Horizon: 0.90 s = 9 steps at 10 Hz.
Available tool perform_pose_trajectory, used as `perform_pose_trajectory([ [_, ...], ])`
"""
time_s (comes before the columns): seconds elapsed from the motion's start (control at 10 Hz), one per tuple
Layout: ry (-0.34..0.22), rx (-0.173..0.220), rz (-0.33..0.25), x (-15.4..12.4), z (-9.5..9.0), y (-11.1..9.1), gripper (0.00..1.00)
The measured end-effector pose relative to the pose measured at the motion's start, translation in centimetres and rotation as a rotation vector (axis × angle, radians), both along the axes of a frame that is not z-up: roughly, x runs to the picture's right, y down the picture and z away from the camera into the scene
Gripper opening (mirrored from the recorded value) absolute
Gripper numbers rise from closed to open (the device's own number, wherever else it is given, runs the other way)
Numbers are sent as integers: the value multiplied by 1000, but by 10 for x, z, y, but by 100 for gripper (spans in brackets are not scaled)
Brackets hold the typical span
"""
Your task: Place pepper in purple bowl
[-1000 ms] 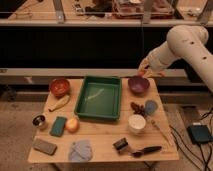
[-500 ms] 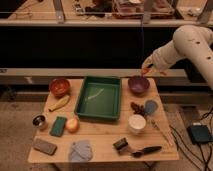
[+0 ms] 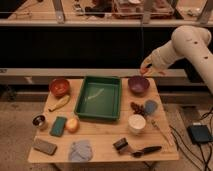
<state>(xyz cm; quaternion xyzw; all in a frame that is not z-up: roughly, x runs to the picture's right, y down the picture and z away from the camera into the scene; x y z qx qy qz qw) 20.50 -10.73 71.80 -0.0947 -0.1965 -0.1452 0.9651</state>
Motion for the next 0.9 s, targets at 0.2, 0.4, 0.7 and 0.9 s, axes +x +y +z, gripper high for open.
perform_pose_trajectory([
  [0.2, -17, -3, -5, -9, 29, -11, 0],
  [0.4, -30, 0, -6, -21, 78, -23, 0],
  [0.7, -20, -3, -2, -22, 111, -14, 0],
  [0.9, -10, -6, 4, -20, 125, -7, 0],
])
